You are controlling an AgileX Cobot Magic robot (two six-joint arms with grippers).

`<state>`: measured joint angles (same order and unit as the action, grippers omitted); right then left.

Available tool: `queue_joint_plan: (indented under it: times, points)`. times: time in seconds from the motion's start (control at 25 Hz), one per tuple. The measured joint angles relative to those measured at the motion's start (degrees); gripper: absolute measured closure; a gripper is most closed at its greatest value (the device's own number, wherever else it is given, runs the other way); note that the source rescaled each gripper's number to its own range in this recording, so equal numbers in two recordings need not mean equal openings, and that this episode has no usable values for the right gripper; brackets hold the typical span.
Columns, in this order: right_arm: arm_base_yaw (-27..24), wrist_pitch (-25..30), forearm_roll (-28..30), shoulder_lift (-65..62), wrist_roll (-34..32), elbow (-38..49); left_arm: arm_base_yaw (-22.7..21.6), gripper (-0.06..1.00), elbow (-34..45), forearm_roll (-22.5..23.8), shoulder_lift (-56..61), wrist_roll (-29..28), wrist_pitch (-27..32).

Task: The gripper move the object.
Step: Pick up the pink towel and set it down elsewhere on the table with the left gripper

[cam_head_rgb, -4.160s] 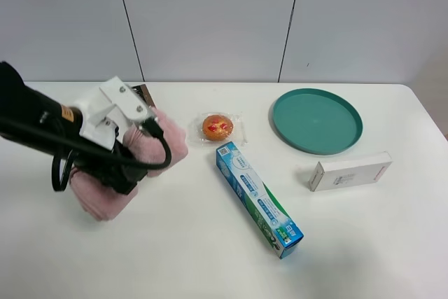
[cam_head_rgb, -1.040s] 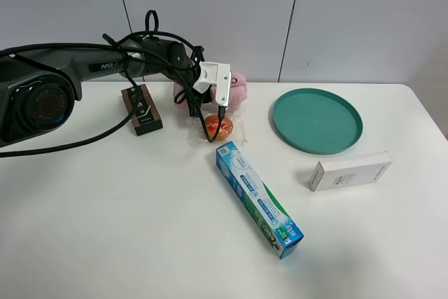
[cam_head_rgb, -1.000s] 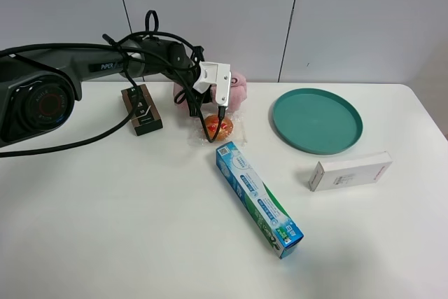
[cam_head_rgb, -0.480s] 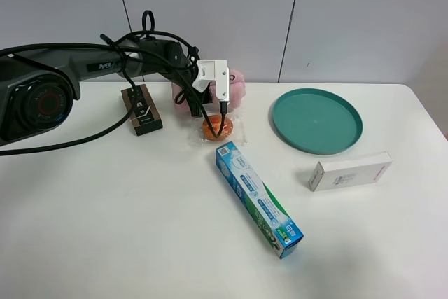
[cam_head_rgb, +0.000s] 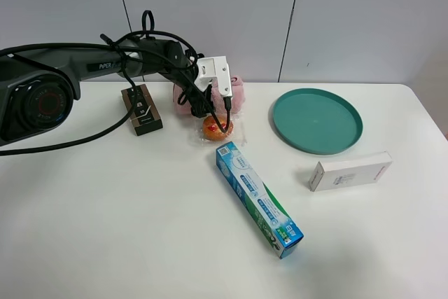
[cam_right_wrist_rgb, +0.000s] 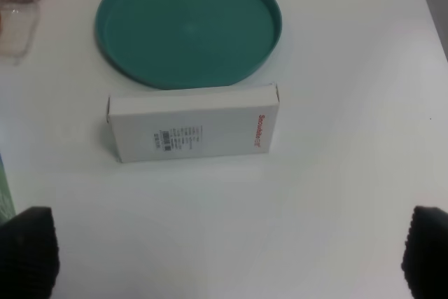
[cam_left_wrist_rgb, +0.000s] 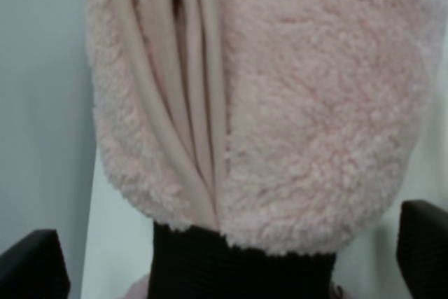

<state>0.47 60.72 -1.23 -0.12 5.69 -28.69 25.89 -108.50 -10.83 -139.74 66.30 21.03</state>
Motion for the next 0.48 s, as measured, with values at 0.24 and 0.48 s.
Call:
queue_joint_plan:
  times: [0.24, 0.48]
  points:
    - [0.0, 0.0, 0.0, 0.0, 0.0, 0.0, 0.0, 0.04, 0.0, 0.0, 0.0, -0.5, 0.3]
    - [0.0, 0.0, 0.0, 0.0, 0.0, 0.0, 0.1, 0.04, 0.0, 0.1, 3.8, -1.3, 4.3]
